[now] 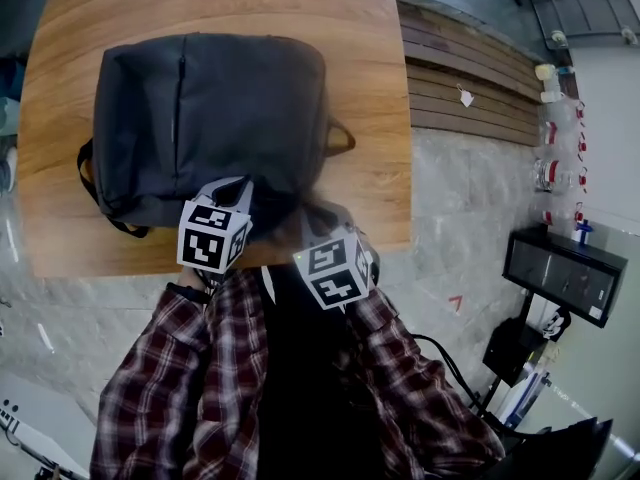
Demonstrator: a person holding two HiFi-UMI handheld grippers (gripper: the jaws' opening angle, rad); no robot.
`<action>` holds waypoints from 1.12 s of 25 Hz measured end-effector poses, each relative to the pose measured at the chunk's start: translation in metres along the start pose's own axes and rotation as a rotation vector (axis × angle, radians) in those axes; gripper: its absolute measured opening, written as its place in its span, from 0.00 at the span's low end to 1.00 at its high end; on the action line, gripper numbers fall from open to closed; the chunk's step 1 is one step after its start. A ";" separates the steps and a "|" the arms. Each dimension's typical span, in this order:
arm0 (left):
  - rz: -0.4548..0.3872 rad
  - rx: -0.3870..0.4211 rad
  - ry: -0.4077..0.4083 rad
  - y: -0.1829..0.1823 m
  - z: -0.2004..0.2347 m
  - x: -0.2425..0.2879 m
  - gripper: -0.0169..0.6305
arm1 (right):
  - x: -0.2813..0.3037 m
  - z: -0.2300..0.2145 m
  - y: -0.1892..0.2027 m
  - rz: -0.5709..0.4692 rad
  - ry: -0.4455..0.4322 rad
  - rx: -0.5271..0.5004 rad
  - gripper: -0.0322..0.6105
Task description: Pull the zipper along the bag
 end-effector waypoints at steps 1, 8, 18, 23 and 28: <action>0.024 0.004 0.020 -0.002 0.004 0.001 0.04 | -0.002 0.005 0.000 -0.005 -0.023 -0.023 0.07; 0.199 0.146 0.157 -0.021 0.042 0.008 0.04 | 0.005 0.042 -0.009 -0.018 -0.145 -0.079 0.07; 0.010 -0.122 -0.263 -0.010 0.063 -0.051 0.04 | 0.052 0.104 -0.056 -0.058 -0.348 -0.023 0.07; -0.034 -0.272 -0.226 0.030 0.063 -0.063 0.04 | 0.056 0.104 -0.071 -0.063 -0.392 0.046 0.07; 0.028 -0.136 -0.272 0.027 0.061 -0.054 0.04 | 0.048 0.096 -0.070 -0.038 -0.331 0.000 0.07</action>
Point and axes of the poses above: the fingertips, and each gripper's own axes: x forward along the fingers, z to its left, y out of its underside, the point moved 9 cm from there along -x, backward along the fingers, and after that the axes turned 9 degrees about x, right-handed, at the moved point
